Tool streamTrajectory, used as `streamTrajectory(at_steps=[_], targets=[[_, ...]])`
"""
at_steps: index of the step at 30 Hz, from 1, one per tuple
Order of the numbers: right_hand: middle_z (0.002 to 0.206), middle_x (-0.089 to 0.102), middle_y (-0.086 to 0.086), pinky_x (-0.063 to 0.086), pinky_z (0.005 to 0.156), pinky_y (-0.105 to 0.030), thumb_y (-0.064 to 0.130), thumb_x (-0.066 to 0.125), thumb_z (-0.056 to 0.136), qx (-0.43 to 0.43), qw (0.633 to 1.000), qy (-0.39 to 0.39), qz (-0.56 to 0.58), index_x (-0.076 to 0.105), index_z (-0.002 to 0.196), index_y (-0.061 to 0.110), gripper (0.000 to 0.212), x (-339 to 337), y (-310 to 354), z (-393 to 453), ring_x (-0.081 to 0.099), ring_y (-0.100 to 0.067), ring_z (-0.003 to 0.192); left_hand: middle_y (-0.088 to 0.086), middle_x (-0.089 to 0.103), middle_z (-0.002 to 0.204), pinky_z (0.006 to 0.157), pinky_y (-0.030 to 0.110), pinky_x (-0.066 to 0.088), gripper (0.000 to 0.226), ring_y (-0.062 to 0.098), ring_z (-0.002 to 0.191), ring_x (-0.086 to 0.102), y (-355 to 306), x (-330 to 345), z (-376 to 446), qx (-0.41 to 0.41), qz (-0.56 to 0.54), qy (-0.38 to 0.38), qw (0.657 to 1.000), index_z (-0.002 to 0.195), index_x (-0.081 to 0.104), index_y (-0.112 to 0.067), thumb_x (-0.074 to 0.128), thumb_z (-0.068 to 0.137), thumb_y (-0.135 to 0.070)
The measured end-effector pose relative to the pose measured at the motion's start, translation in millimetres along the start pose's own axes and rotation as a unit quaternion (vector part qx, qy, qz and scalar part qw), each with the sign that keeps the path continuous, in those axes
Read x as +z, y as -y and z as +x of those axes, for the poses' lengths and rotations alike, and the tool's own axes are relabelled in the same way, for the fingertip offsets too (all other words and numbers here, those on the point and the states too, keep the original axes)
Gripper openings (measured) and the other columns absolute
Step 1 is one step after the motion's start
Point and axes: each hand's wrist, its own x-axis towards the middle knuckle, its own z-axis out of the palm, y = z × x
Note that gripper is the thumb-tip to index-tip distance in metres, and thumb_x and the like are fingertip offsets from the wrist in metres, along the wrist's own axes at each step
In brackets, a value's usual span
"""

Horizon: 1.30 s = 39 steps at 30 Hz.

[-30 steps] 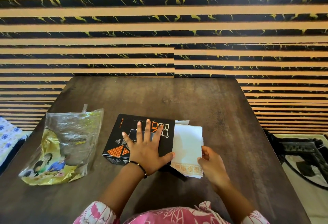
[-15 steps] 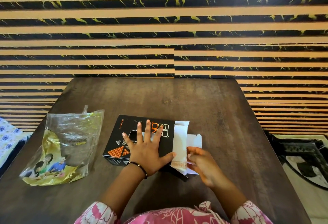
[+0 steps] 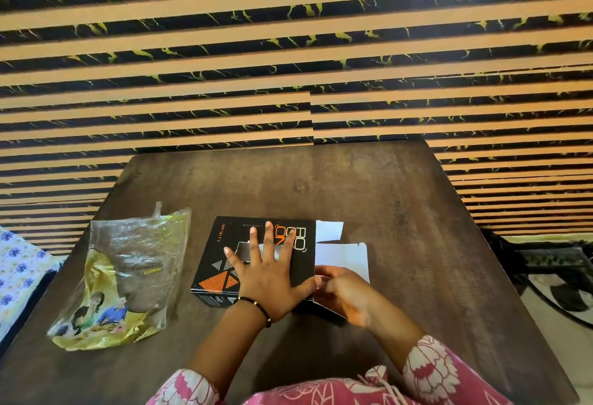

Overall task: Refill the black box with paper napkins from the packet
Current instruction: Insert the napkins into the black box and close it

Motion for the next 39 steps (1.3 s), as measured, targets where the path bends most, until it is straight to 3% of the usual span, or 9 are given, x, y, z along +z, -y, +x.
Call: streamTrajectory(at_steps=[7, 11, 15, 19, 23, 28, 31, 34, 39], targets=[[0.123, 0.051, -0.007, 0.051, 0.071, -0.032, -0.003, 0.041, 0.089, -0.151, 0.962, -0.220, 0.063, 0.053, 0.113, 0.016, 0.033, -22, 27, 11, 0.058, -0.026, 0.097, 0.006, -0.019, 0.155, 0.099, 0.075, -0.010, 0.090, 0.036, 0.140, -0.022, -1, -6, -3, -0.007, 0.002, 0.016, 1.000, 0.143, -0.007, -0.036, 0.017, 0.069, -0.083], [0.127, 0.042, 0.007, 0.053, 0.074, -0.033, -0.004, 0.043, 0.089, -0.155, 0.975, -0.159, -0.014, 0.040, 0.134, 0.028, 0.055, -26, 35, 14, 0.057, -0.027, 0.109, 0.001, -0.023, 0.154, 0.100, 0.074, -0.010, 0.089, 0.030, 0.140, -0.023, -8, -8, 0, 0.034, -0.031, 0.019, 0.999, 0.143, -0.014, -0.031, 0.030, 0.077, -0.073], [0.116, 0.058, -0.008, 0.052, 0.067, -0.032, 0.002, 0.039, 0.092, -0.103, 0.988, -0.111, -0.006, 0.056, 0.111, 0.023, 0.033, -25, 33, 10, 0.061, -0.026, 0.099, -0.003, -0.017, 0.156, 0.104, 0.070, -0.012, 0.110, 0.021, 0.142, -0.019, -11, -4, 2, 0.120, -0.057, 0.025, 0.991, 0.142, -0.019, -0.031, 0.017, 0.057, -0.092], [0.112, 0.058, 0.000, 0.052, 0.066, -0.032, 0.003, 0.040, 0.092, -0.093, 0.992, -0.085, -0.006, 0.059, 0.100, 0.027, 0.032, -28, 16, 8, 0.062, -0.026, 0.097, -0.001, -0.015, 0.156, 0.106, 0.067, -0.015, 0.121, 0.019, 0.142, -0.019, -6, -6, 4, 0.187, -0.034, 0.033, 0.981, 0.142, -0.016, -0.031, 0.038, 0.053, -0.091], [0.120, 0.057, 0.003, 0.053, 0.068, -0.032, -0.001, 0.040, 0.091, -0.090, 0.992, -0.074, -0.038, 0.057, 0.111, 0.028, 0.039, -26, -1, 8, 0.061, -0.023, 0.098, 0.001, -0.012, 0.157, 0.107, 0.064, -0.016, 0.117, 0.020, 0.141, -0.021, -11, -14, 16, 0.244, -0.006, 0.038, 0.969, 0.143, -0.012, -0.030, 0.045, 0.057, -0.085], [0.124, 0.055, 0.001, 0.046, 0.100, -0.048, -0.004, 0.039, 0.092, -0.118, 0.989, -0.070, -0.054, 0.054, 0.112, 0.031, 0.043, -34, -14, 10, 0.059, -0.022, 0.109, -0.002, -0.007, 0.157, 0.107, 0.066, -0.014, 0.098, 0.018, 0.142, -0.019, -18, -13, 26, 0.243, 0.013, 0.033, 0.969, 0.145, 0.005, -0.028, 0.038, 0.066, -0.076], [0.124, 0.056, -0.005, 0.050, 0.095, -0.039, -0.002, 0.038, 0.093, -0.137, 0.985, -0.085, -0.062, 0.058, 0.110, 0.025, 0.037, -34, -21, 9, 0.060, -0.022, 0.109, -0.003, -0.004, 0.157, 0.107, 0.066, -0.012, 0.088, 0.018, 0.142, -0.017, -18, -8, 25, 0.235, 0.005, 0.016, 0.972, 0.144, 0.011, -0.029, 0.036, 0.070, -0.070], [0.121, 0.059, -0.008, 0.053, 0.086, -0.029, -0.004, 0.044, 0.089, -0.203, 0.958, -0.146, -0.140, 0.060, 0.105, 0.019, 0.032, -31, -24, 4, 0.060, -0.021, 0.106, -0.005, 0.001, 0.157, 0.109, 0.063, -0.013, 0.077, 0.017, 0.143, -0.014, -17, -4, 22, 0.229, -0.008, -0.005, 0.973, 0.141, 0.018, -0.031, 0.041, 0.075, -0.063], [0.124, 0.055, -0.002, 0.047, 0.098, -0.033, 0.002, 0.050, 0.088, -0.305, 0.853, -0.318, -0.280, 0.057, 0.115, 0.017, 0.032, -37, -18, 2, 0.053, -0.018, 0.114, -0.005, 0.005, 0.157, 0.110, 0.061, -0.012, 0.068, 0.017, 0.144, -0.011, -18, -1, 21, 0.222, -0.012, -0.013, 0.975, 0.138, 0.026, -0.031, 0.044, 0.078, -0.056]])
